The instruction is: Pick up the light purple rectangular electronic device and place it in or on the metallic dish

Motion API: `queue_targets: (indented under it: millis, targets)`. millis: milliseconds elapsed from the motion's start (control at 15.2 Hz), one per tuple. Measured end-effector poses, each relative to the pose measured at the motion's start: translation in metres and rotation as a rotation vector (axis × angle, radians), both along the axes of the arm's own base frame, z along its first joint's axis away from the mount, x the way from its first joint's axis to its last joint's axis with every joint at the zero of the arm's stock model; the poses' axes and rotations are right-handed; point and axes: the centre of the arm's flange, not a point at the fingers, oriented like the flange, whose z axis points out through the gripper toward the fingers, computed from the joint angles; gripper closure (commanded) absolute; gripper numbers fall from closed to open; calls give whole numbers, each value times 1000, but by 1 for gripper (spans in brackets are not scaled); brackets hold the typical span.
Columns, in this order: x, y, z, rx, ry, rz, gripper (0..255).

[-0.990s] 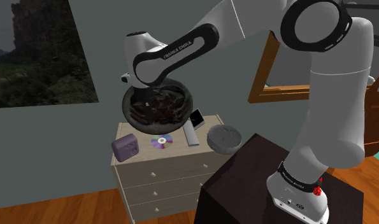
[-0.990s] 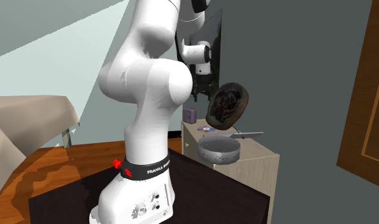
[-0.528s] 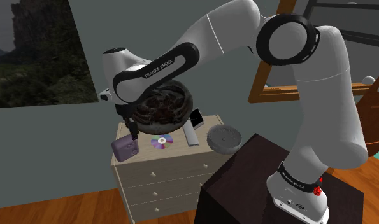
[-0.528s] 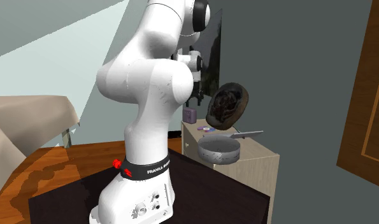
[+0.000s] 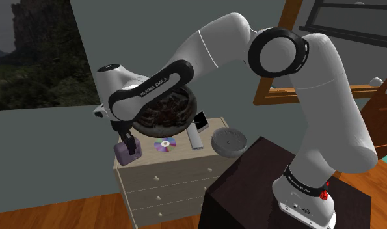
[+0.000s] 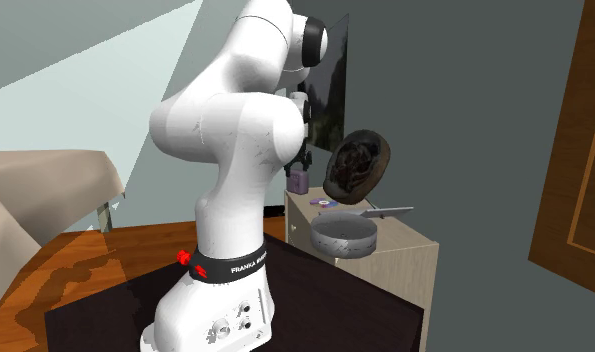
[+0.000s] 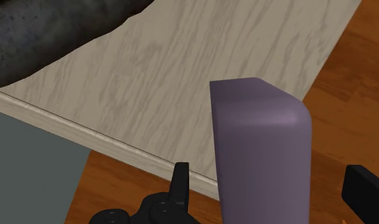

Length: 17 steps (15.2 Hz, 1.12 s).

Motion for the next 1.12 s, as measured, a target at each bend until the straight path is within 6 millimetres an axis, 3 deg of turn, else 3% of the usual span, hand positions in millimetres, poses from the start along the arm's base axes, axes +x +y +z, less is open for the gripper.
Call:
queue_targets:
  millis: [198,594,660,1122]
  targets:
    - [-1,0,-11,0,0,0,0]
    - [-1,0,-13,0,0,0,0]
    - [-1,0,-13,0,0,0,255]
    - [0,1,-11,1,-2,0,255]
